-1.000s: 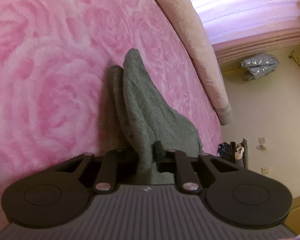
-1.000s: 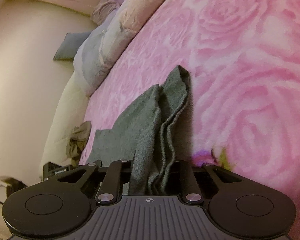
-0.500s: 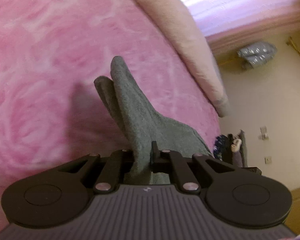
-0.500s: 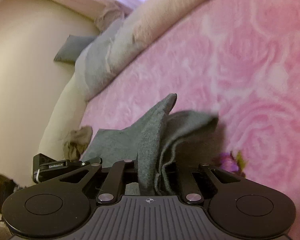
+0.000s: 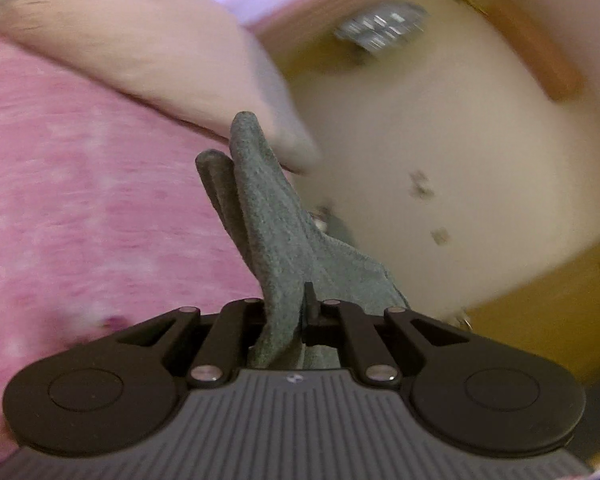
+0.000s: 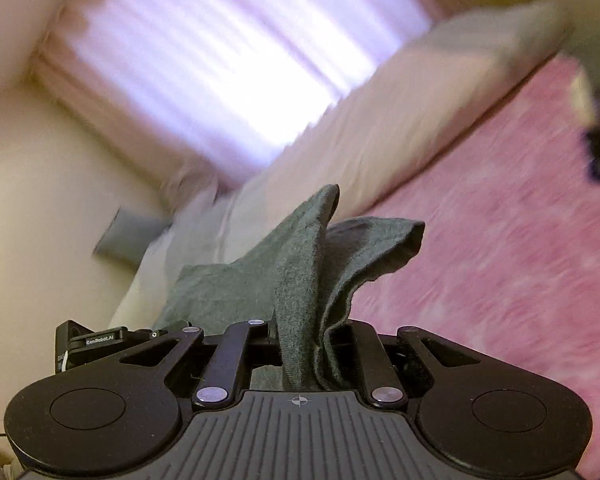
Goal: Fold clothes
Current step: 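Lift the folded T-shirt with both tools and carry it to the clothes stack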
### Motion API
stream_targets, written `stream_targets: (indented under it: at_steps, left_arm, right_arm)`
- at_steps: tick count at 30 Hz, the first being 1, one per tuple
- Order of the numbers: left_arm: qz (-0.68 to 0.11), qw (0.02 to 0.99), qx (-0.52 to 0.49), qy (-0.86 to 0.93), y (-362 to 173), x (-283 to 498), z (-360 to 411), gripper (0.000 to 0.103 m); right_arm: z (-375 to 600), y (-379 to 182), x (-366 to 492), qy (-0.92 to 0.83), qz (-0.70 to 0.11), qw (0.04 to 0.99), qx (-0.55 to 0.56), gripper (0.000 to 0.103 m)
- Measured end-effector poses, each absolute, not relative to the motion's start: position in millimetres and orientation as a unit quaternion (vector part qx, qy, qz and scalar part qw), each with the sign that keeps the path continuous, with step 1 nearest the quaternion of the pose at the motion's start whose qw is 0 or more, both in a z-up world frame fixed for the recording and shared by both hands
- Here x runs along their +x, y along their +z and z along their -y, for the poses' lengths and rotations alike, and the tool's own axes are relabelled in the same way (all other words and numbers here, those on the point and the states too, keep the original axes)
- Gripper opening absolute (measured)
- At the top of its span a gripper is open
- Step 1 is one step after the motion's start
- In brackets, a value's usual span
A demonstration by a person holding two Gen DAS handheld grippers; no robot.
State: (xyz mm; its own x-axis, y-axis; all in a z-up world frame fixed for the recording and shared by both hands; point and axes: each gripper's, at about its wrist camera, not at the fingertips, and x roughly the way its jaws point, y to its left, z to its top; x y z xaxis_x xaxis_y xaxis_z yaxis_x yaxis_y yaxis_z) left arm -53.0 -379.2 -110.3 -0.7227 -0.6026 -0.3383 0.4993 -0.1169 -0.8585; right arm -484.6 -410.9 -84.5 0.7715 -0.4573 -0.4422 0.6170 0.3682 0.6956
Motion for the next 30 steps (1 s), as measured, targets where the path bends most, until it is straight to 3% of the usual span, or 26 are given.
stream_targets:
  at_steps: [7, 21, 30]
  left_arm:
    - [-0.536, 0.278, 0.012, -0.797, -82.0, -173.6, 478.8, 0.005]
    - [-0.531, 0.256, 0.035, -0.807, -103.1, -418.0, 673.1, 0.004]
    - [-0.539, 0.269, 0.066, -0.795, -126.8, -486.7, 754.4, 0.004]
  right_arm:
    - [436.1, -66.0, -589.5, -0.407, -0.041, 0.797, 0.445, 0.01]
    - [572.2, -73.9, -793.2, -0.496, 0.002, 0.746, 0.444, 0.01]
    - [653.8, -106.7, -862.2, -0.483, -0.004, 0.74, 0.468, 0.01]
